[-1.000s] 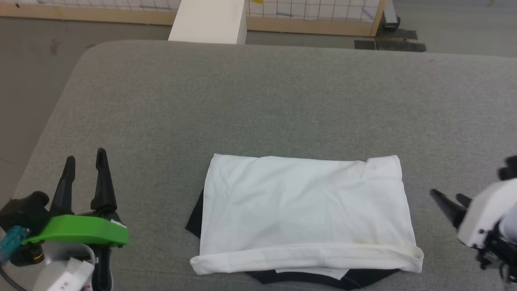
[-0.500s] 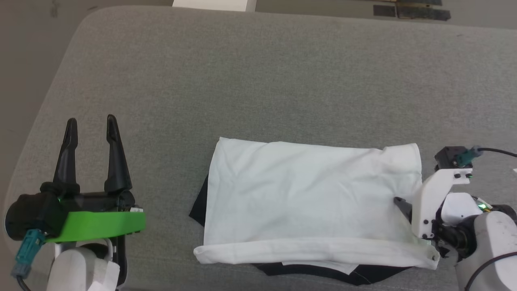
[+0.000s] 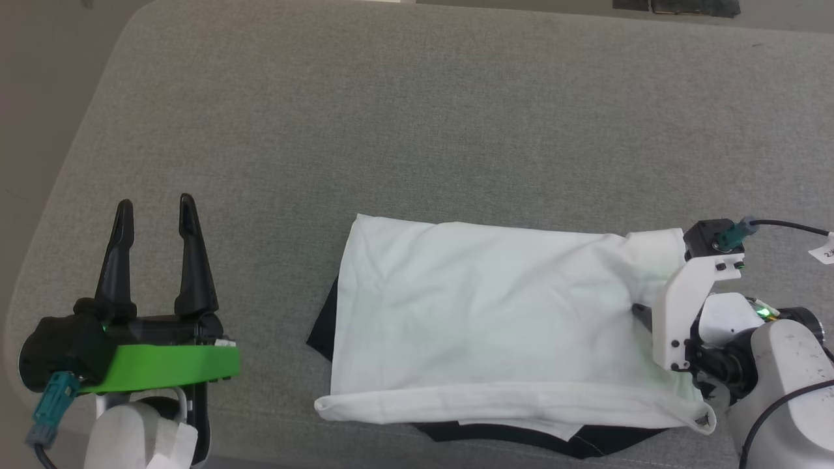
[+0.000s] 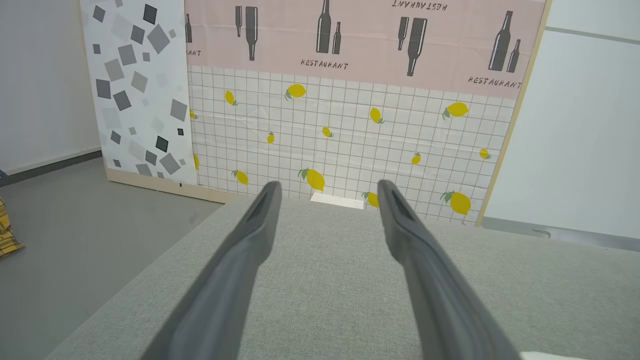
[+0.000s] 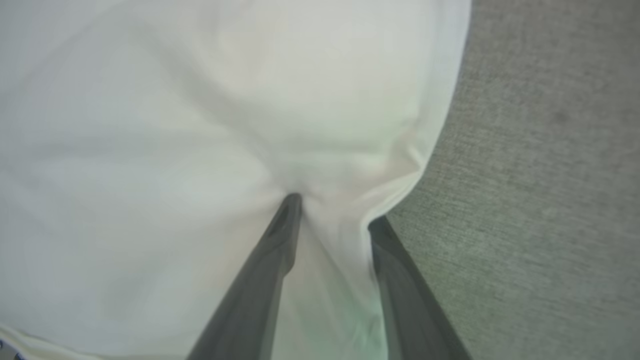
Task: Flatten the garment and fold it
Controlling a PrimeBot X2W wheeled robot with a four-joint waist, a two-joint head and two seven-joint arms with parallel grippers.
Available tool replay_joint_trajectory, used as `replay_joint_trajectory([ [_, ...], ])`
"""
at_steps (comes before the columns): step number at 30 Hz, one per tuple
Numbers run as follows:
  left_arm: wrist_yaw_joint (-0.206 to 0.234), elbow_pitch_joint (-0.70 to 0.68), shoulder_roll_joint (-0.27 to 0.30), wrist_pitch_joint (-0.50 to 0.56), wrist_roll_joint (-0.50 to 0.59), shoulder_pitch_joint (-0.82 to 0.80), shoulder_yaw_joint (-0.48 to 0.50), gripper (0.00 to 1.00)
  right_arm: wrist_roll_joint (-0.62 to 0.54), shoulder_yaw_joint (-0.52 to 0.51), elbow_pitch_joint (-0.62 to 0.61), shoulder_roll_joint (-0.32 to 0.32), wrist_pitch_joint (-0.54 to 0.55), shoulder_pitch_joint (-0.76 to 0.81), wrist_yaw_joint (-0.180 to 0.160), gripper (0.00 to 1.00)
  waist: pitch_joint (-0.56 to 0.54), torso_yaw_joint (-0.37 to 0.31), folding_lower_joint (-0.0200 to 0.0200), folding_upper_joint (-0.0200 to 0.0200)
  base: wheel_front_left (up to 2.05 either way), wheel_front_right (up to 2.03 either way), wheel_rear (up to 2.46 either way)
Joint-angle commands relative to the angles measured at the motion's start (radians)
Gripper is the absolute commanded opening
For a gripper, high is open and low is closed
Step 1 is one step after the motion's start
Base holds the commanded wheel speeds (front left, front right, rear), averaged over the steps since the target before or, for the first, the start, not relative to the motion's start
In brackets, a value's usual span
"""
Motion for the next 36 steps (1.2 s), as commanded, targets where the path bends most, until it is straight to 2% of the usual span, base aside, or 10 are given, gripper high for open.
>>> replay_joint_trajectory([
  [1,-0.007,0.001,-0.005,-0.004,0.010,-0.012,0.004,1.00,0.023,0.023,0.053,0.041,0.004,0.032,0.008,0.00,-0.003,-0.002,0.0000,0.0000,0.00,0.00,0.00],
  [6,-0.012,0.003,-0.009,-0.004,0.007,-0.004,0.013,1.00,0.065,-0.054,0.018,0.025,-0.045,0.011,0.008,0.00,-0.021,-0.016,0.0000,0.0000,0.00,0.00,0.00],
  [11,-0.014,0.005,-0.011,-0.004,0.005,0.002,0.009,1.00,0.054,-0.180,0.004,-0.037,-0.041,-0.008,0.008,0.00,-0.040,-0.033,0.0000,0.0000,0.00,0.00,0.00],
  [17,-0.015,0.011,-0.012,-0.004,0.001,0.002,-0.001,1.00,-0.045,-0.390,0.037,-0.097,-0.025,-0.028,0.008,0.00,-0.045,-0.038,0.0000,0.0000,0.00,0.00,0.00],
  [21,-0.015,0.015,-0.012,-0.004,-0.003,0.005,-0.004,1.00,-0.099,-0.469,0.044,-0.084,-0.017,-0.036,0.008,0.00,-0.047,-0.038,0.0000,0.0000,0.00,0.00,0.00],
  [24,-0.015,0.019,-0.012,-0.004,-0.006,0.011,-0.005,1.00,-0.118,-0.459,0.030,-0.075,-0.016,-0.036,0.008,0.00,-0.054,-0.040,0.0000,0.0000,0.00,0.00,0.00],
  [28,-0.016,0.024,-0.012,-0.004,-0.008,0.024,-0.006,1.00,-0.122,-0.371,-0.018,-0.090,0.018,-0.023,0.008,0.00,-0.075,-0.043,0.0000,0.0000,0.00,0.00,0.00],
  [36,-0.016,0.028,-0.012,-0.004,-0.018,0.048,-0.011,1.00,0.014,-0.131,-0.242,-0.136,0.225,0.019,0.008,0.00,-0.109,-0.044,0.0000,0.0000,0.00,0.00,0.00],
])
